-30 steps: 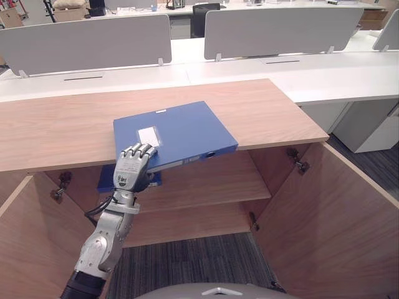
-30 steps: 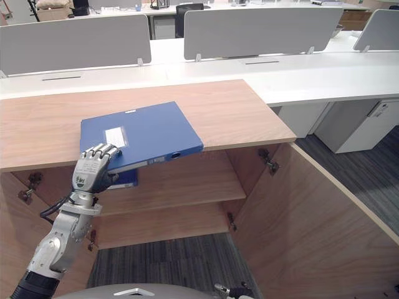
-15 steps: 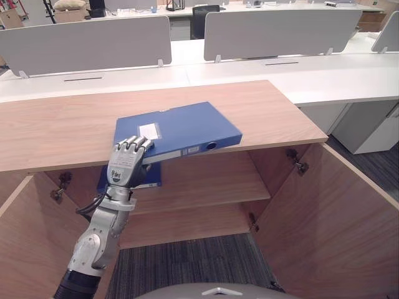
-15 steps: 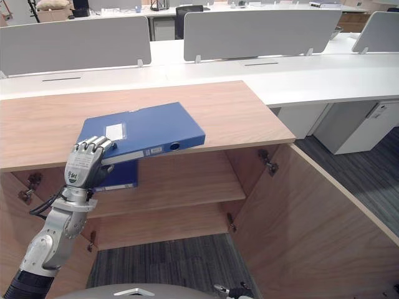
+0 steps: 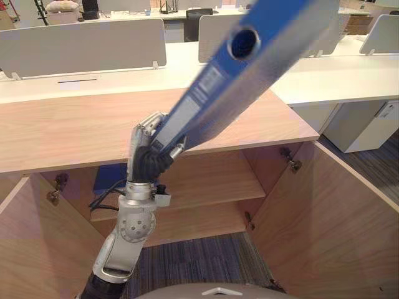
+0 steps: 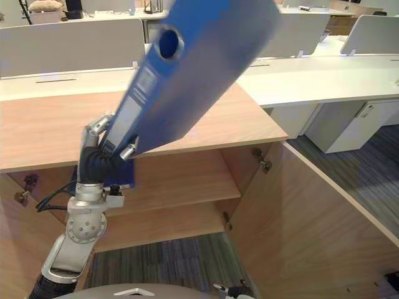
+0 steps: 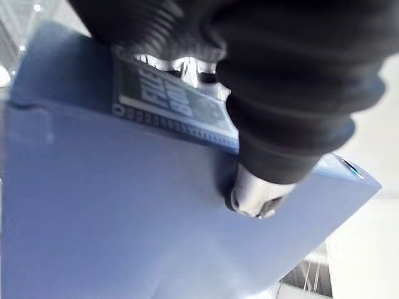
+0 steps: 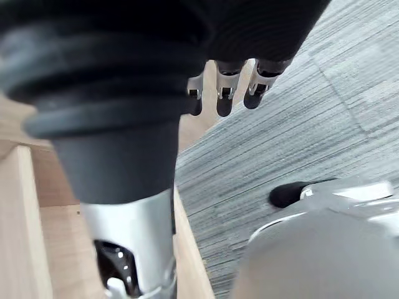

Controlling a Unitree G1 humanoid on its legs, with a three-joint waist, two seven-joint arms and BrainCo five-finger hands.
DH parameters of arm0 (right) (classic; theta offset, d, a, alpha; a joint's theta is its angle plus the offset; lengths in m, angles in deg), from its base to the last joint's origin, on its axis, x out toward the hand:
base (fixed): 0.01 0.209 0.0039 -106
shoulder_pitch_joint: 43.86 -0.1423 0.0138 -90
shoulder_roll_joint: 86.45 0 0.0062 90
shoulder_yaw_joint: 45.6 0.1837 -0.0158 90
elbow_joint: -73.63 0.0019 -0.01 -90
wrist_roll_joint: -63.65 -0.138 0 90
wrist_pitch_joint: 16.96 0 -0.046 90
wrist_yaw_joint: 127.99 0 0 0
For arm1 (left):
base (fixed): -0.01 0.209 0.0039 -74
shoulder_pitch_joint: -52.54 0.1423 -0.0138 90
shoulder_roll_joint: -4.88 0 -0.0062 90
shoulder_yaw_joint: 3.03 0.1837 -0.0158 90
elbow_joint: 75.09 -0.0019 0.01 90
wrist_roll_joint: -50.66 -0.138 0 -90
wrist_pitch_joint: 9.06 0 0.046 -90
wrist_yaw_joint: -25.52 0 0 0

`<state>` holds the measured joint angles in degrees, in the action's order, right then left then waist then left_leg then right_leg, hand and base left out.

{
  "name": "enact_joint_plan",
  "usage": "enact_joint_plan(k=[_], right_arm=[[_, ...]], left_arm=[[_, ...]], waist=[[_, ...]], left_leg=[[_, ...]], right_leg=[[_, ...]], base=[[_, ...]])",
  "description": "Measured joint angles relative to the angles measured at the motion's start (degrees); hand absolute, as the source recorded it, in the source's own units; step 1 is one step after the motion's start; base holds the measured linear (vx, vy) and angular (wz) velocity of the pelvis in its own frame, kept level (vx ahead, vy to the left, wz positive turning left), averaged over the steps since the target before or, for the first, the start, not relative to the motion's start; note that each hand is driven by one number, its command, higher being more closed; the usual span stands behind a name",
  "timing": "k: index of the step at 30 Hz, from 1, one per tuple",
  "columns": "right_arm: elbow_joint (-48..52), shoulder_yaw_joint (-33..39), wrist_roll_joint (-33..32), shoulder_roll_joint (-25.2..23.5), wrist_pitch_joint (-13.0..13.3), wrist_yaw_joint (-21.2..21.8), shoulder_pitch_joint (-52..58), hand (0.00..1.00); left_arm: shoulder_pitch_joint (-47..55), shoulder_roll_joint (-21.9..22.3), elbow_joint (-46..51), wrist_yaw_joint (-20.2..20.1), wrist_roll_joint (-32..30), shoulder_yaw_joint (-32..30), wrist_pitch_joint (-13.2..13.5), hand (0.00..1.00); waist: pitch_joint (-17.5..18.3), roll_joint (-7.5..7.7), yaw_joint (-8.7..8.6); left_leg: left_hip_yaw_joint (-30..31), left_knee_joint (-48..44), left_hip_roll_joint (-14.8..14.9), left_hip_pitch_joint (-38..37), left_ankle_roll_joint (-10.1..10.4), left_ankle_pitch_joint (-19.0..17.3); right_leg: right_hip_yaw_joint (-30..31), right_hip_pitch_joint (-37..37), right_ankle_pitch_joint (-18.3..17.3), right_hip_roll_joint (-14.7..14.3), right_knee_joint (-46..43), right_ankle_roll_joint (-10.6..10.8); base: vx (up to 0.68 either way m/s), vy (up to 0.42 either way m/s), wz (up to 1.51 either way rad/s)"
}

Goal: Walk over to the cabinet, pick up the folder, carry it to the office cabinet, place the folder inside the office cabinet, then close the office cabinet door

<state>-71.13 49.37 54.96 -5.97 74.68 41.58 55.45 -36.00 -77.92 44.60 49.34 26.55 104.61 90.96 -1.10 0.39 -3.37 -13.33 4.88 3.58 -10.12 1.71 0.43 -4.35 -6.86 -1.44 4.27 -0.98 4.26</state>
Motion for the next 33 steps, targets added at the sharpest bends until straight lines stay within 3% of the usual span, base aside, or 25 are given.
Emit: enact_joint_plan(k=[6,9,17,27,33], right_arm=[[22.41,-2.02,-2.15,-3.82,3.72,-0.49,2.56,0.0],[32.92,-2.14,-3.22,-5.58,5.19,-0.38,3.86,0.0],[62.91,-1.5,-5.08,-7.85,11.39,0.74,5.31,0.0],[76.23,-1.34,-6.48,-7.55,15.69,2.43,-1.85,0.0],[76.48,-1.65,-11.59,-1.8,16.2,5.91,-7.62,0.0]], left_arm=[[0.59,3.51,3.37,2.46,8.67,-2.27,0.52,1.0],[1.92,4.51,3.71,3.27,12.65,-3.66,2.24,1.0],[8.57,6.5,5.71,-0.84,24.16,-8.84,3.82,1.0],[8.91,7.23,5.46,-6.67,27.87,-9.66,4.17,1.0],[8.87,7.01,2.39,-10.59,28.52,-6.61,4.73,1.0]], waist=[[0.12,0.01,-0.07],[0.11,0.04,0.05],[-0.05,0.65,0.1],[-0.4,0.92,0.02],[-0.62,0.72,0.74]], left_leg=[[-2.1,-0.29,0.24,-0.18,-0.07,-0.06],[-2.4,-0.31,0.22,-0.37,-0.22,-0.21],[-3.92,-0.34,0.13,-0.75,-0.15,-0.89],[-4.0,-0.34,-0.04,-0.79,-0.36,-1.25],[-3.9,-0.33,-0.09,-0.8,-0.37,-1.24]], right_leg=[[1.89,1.14,0.29,-0.46,-0.44,0.01],[2.21,1.13,0.34,-0.47,-0.36,0.04],[3.69,1.97,0.71,-0.55,0.13,0.32],[3.79,1.61,0.82,-0.43,0.37,0.46],[3.69,1.51,0.82,-0.37,0.29,0.49]], base=[[-0.01,-0.001,-0.17],[0.0,0.001,-0.08],[0.02,0.005,-0.09],[0.01,0.002,-0.01],[0.0,0.0,0.0]])
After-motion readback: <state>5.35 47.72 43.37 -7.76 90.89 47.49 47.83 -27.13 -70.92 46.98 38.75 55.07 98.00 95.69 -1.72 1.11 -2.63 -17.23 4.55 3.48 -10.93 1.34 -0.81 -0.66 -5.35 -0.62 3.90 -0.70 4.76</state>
